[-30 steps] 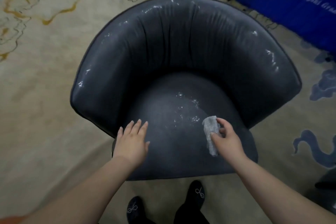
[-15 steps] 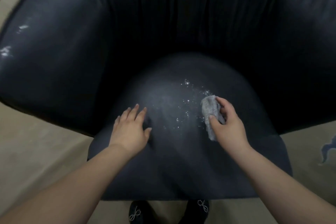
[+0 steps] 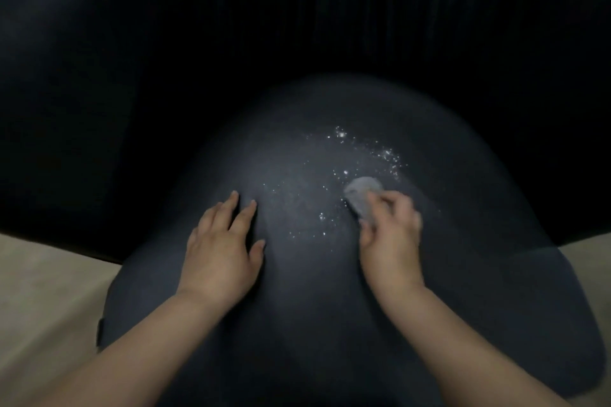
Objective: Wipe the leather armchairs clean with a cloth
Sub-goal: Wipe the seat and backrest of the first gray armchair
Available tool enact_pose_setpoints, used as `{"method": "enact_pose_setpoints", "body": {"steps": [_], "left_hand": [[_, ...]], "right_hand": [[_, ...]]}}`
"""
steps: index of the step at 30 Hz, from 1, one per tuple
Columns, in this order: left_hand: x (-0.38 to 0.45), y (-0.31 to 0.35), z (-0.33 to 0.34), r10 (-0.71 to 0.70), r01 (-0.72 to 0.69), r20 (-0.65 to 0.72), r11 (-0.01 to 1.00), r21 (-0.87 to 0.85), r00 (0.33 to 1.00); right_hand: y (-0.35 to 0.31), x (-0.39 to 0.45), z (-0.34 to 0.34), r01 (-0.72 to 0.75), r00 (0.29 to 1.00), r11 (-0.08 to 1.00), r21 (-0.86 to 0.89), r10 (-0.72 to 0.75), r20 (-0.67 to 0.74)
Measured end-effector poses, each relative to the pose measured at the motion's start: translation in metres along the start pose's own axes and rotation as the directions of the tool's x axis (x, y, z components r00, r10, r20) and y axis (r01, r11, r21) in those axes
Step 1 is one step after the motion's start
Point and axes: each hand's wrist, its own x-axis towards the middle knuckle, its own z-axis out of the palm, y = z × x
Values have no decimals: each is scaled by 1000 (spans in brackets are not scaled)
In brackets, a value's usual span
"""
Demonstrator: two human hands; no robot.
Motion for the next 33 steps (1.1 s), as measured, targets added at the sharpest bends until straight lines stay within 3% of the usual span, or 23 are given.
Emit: {"method": "enact_pose_setpoints", "body": {"steps": [2,4,5,8,10,12,15,17,22,24,26,28,31,33], "left_hand": [[-1,5,7,-23,22,-18,1000,-16,1000],[-2,5,11,-34,33,-30,999,-35,999],[-1,4,11,-30,28,-35,999,-35,999],[-2,0,13,-10,9,-34,1000,-18,999],[-3,2,14,-22,21,-39,1000,-22,999],[-4,8,15,-40,38,-50,998,-44,998],[-5,9,14,-54,50,-44,995,-84,998],[-4,5,11,-34,31,-27,995,-90,999],[-2,-8,3,43,-41,29,997,-73,999],[-2,-10,1,50,-46,44,994,-95,998],[-4,-13,-1,36,-31,35,990,-136,999],[-8,-18,-1,16,-13,19,986,-164,1000],[-10,-31,-2,-1,1,1,983,-183,1000],[-9,-36,-2,-4,2,-8,981,-192,1000]], "right_hand": [[-19,-15,22,220,970,975,14,-220,107],[-24,-15,28,342,921,939,-15,-333,204],[-19,-8,23,326,929,944,-43,-312,196],[19,15,2,90,996,990,-107,-89,8],[24,16,-1,-1,997,997,-78,-6,-82],[2,5,14,34,999,999,-9,-34,-7],[-34,-16,36,256,946,964,67,-264,189],[-34,-14,34,328,921,943,58,-333,204],[-22,3,29,81,997,995,64,-79,-27],[-39,-10,42,221,974,974,45,-223,47],[-50,-21,50,423,886,903,73,-429,174],[-39,-3,44,388,891,916,105,-402,211],[-10,27,34,197,980,978,64,-197,-1],[-16,24,38,198,980,978,65,-200,16]]}}
